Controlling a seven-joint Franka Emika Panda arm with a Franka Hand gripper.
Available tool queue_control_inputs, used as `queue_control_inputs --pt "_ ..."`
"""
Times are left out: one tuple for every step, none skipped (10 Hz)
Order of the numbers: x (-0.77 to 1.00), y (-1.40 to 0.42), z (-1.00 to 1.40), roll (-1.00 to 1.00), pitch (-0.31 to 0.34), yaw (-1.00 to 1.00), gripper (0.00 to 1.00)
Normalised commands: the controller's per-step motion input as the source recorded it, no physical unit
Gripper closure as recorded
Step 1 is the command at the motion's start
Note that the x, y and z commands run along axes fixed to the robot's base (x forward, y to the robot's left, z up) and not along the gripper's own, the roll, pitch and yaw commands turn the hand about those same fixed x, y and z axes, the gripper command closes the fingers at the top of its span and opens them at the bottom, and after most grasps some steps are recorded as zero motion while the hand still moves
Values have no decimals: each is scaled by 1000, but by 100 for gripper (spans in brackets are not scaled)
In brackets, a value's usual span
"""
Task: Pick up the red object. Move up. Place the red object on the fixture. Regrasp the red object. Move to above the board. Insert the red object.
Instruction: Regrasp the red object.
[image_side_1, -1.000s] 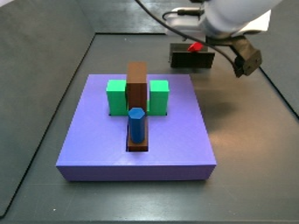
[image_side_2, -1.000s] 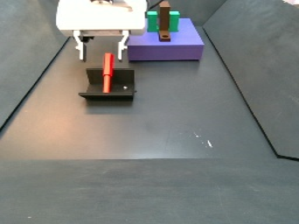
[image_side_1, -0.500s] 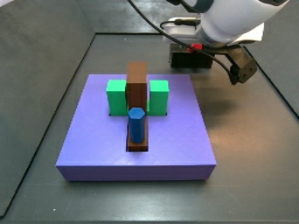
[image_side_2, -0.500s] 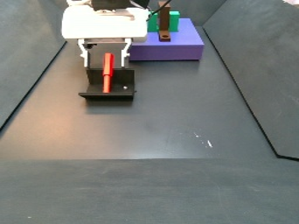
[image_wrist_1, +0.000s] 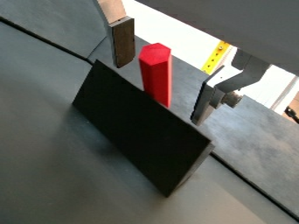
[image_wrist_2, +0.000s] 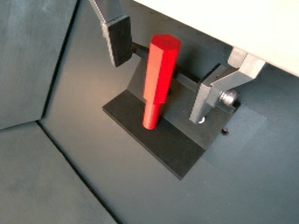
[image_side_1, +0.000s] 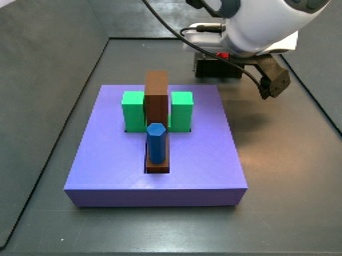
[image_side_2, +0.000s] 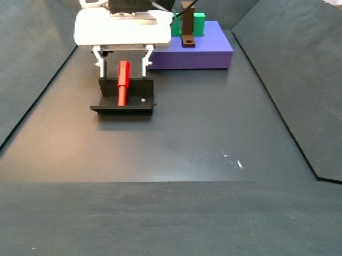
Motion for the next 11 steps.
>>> queue_control_inputs --pt "0 0 -286 0 -60 31 0" --pt "0 0 -251 -6 -26 17 0" --pt "0 0 -154 -17 0 14 0" --pt "0 0 0 0 0 0 0" --pt "0 0 0 0 0 0 100" --pt "0 0 0 0 0 0 100" --pt "0 0 0 0 0 0 100" --pt "0 0 0 0 0 0 100" --pt "0 0 0 0 0 0 100" --pt "0 0 0 0 0 0 100" --pt "0 0 0 0 0 0 100"
